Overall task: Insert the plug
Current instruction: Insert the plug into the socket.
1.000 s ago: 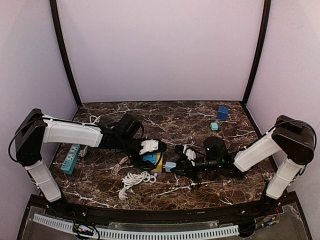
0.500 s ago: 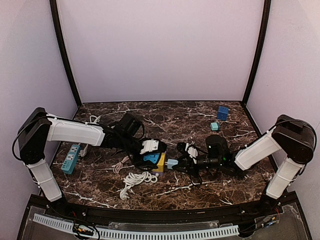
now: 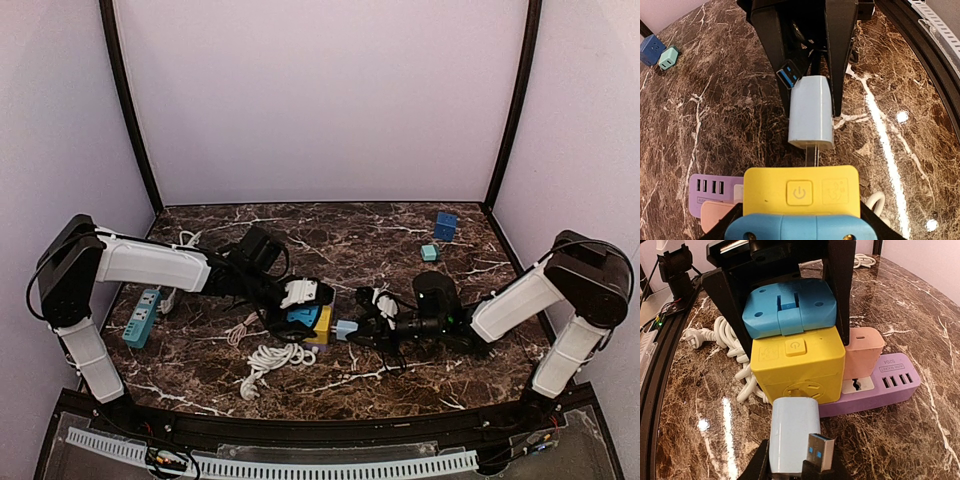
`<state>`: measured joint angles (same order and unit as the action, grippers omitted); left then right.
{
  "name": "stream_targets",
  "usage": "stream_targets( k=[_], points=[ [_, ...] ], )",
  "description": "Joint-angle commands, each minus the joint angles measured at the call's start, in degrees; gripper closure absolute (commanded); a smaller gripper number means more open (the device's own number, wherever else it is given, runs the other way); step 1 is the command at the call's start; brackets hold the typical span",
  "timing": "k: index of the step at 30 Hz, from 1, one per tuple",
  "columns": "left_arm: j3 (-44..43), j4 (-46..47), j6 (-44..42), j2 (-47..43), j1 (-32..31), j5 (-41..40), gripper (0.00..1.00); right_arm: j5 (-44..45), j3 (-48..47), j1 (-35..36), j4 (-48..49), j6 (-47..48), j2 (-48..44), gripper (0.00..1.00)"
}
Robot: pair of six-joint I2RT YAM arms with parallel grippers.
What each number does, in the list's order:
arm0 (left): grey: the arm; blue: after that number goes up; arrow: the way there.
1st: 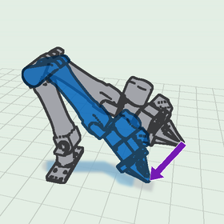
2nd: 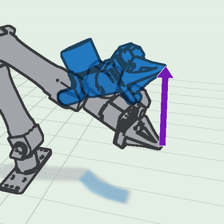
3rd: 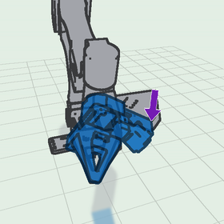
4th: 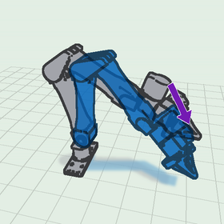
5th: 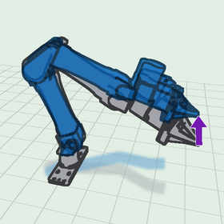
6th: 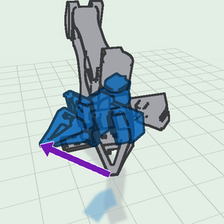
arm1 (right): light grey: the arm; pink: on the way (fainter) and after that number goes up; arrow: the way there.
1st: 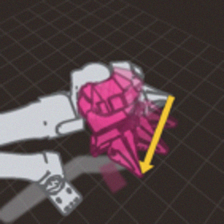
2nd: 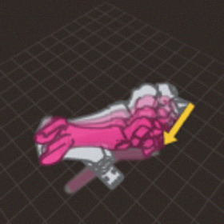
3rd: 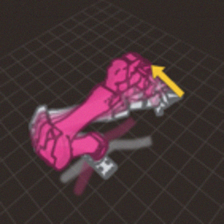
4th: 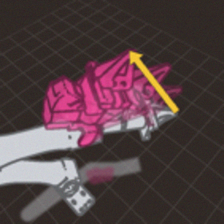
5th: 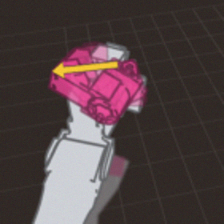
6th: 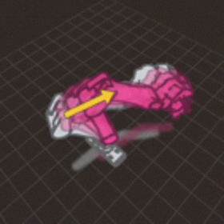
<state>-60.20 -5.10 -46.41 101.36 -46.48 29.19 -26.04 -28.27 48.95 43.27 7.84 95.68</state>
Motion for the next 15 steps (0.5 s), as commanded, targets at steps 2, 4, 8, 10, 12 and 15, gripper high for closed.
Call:
stream_targets(
  k=[2, 4, 8, 10, 12, 15],
  points=[
    [4.25, -7.94, -1.37, 6.25, -0.49, -5.43, 0.75, 0.15, 0.97, -0.08, -0.02, -0.38, -1.9, 1.0],
    [4.19, -7.95, -1.42, 6.3, -0.46, -5.32, 0.75, 0.81, 0.73, -0.09, -0.6, 0.0, -1.92, 1.0],
    [4.49, -7.57, -1.58, 6.28, -0.45, -5.16, 0.75, 1.03, 0.3, -0.08, -0.97, 0.37, -1.39, 1.0],
    [4.63, -7.41, -1.35, 6.3, -0.45, -5.0, 0.75, 0.95, -0.11, -0.08, -1.23, 0.25, -0.4, 1.0],
    [4.76, -7.46, -1.3, 6.3, -0.45, -4.88, 0.75, 0.79, 0.0, -0.08, -0.74, 0.18, 0.03, 1.0],
    [4.81, -7.27, -1.39, 6.35, -0.39, -4.53, 0.75, 0.07, -0.7, -0.08, -0.25, 0.14, 0.07, 1.0]
  ],
)
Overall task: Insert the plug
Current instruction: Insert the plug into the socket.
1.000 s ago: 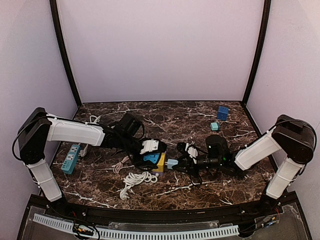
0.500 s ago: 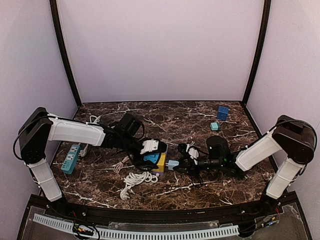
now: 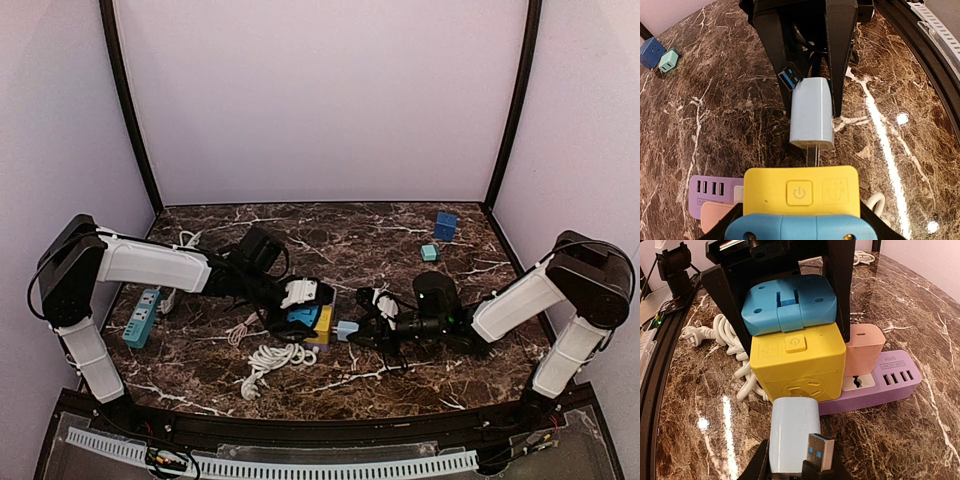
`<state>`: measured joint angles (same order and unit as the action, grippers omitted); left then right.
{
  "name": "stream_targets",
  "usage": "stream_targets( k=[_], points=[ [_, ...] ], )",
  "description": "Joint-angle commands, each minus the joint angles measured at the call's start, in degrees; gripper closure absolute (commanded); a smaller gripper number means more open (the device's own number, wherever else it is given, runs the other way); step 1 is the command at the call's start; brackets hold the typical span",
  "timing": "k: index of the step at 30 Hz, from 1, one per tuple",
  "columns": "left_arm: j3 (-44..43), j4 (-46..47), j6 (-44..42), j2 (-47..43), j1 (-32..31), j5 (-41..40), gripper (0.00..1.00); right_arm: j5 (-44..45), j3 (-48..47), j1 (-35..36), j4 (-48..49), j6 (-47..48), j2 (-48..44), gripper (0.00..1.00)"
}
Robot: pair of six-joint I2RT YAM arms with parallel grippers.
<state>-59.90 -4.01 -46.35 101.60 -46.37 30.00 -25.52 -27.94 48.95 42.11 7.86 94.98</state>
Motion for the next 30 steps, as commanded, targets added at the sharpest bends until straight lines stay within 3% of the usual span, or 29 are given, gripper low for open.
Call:
stream_targets(
  k=[1, 16, 30],
  points=[
    [4.48, -8.22, -1.4, 6.14, -0.46, -5.28, 0.75, -0.51, -1.32, -0.08, 0.95, 0.18, 1.0, 1.0],
    [5.09, -6.55, -0.69, 6.3, -0.34, -4.24, 0.76, 0.06, -3.33, -0.08, 2.37, -0.17, 2.98, 1.0],
    [4.91, -6.98, 0.3, 6.77, 0.55, -2.35, 0.77, 1.67, -4.0, -0.08, -3.07, 4.33, 2.3, 1.0]
  ],
)
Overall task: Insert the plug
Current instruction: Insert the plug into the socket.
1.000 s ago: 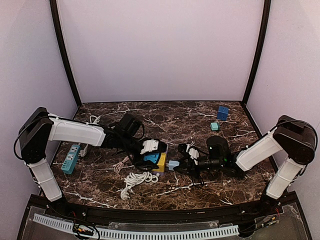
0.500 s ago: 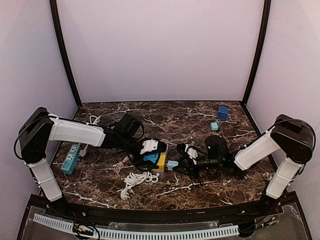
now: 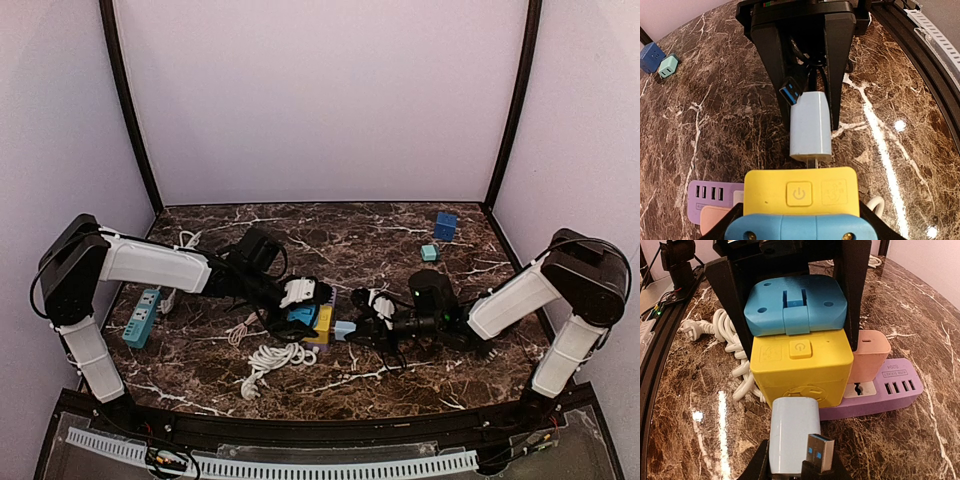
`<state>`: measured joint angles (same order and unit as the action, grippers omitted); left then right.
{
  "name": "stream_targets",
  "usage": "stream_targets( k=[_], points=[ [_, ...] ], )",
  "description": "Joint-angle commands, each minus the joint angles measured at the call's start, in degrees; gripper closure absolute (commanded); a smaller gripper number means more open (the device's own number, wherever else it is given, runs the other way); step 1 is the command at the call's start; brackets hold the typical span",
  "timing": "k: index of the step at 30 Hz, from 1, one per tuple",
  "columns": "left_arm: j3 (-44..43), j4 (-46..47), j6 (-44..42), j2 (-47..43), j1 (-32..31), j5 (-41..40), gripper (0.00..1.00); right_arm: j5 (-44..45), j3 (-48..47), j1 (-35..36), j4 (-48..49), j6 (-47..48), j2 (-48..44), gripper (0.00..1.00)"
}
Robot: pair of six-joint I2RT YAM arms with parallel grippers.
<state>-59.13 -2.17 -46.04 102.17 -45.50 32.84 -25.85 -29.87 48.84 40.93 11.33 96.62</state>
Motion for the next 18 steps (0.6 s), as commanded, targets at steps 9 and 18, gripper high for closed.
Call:
stream_targets(
  k=[9, 18],
  points=[
    [4.77, -8.35, -0.99, 6.57, 0.06, -4.58, 0.77, 2.58, -2.98, 0.08, -1.88, 0.99, 1.02, 1.0],
    [4.86, -7.38, -1.41, 7.25, 0.24, -3.38, 0.78, 1.66, -5.03, 0.23, -2.02, 2.15, 0.26, 1.0]
  ],
)
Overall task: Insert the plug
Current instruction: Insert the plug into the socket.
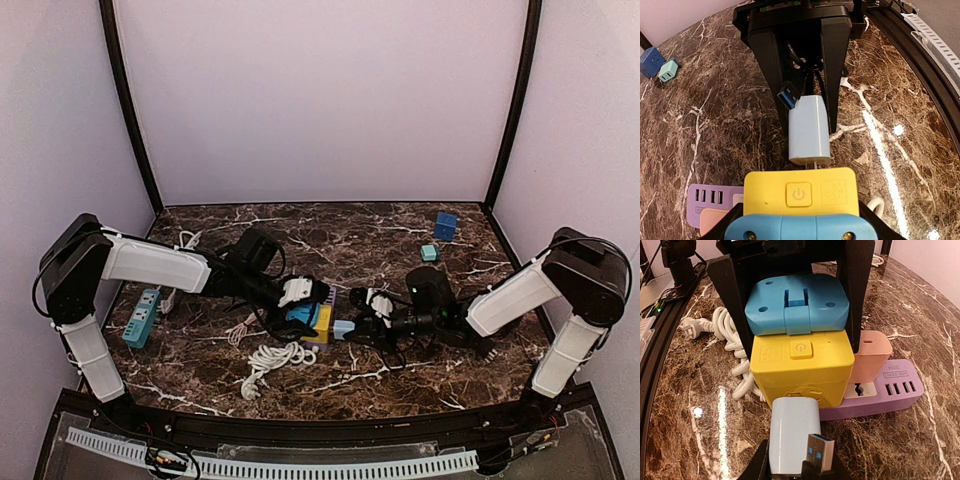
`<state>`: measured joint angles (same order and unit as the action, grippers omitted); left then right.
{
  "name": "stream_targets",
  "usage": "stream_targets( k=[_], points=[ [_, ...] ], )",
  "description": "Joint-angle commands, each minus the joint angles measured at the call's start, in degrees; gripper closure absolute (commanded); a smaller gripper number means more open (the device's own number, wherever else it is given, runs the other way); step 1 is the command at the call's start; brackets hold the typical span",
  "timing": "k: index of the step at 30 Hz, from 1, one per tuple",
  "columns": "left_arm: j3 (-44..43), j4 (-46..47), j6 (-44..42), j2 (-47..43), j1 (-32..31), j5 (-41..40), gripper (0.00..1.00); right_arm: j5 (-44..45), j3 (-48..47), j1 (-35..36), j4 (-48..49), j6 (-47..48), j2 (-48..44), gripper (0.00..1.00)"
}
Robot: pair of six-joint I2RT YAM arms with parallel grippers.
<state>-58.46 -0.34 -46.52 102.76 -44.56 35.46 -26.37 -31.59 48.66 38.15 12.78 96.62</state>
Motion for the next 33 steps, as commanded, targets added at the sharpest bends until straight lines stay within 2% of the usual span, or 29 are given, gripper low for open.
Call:
stream_targets(
  k=[1, 7, 14, 21, 30, 33],
  points=[
    [4.16, -9.27, -0.85, 6.66, -0.61, -5.73, 0.78, 2.76, -2.85, 0.46, 0.29, 0.92, 0.19, 1.0],
    [4.5, -9.02, -0.27, 6.59, 0.18, -4.66, 0.78, 5.73, -2.9, 1.37, -3.3, 0.43, 0.02, 1.0],
    [4.85, -7.41, 0.7, 6.68, 0.92, -1.14, 0.78, -0.9, -0.73, 0.73, 8.27, -6.67, -1.73, 1.0],
    [4.32, -5.47, -0.93, 7.63, 1.22, 1.6, 0.78, 4.15, -2.82, 2.33, 9.04, -0.69, 0.73, 1.0],
    [5.09, -3.83, -3.67, 8.9, 1.26, 2.32, 0.78, -1.83, 0.1, 2.39, 25.12, -3.9, 4.14, 1.0],
    [5.37, -3.85, -4.66, 8.9, 1.31, 1.67, 0.78, -0.17, -0.08, 2.4, 23.3, -2.0, 4.98, 1.0]
  ],
)
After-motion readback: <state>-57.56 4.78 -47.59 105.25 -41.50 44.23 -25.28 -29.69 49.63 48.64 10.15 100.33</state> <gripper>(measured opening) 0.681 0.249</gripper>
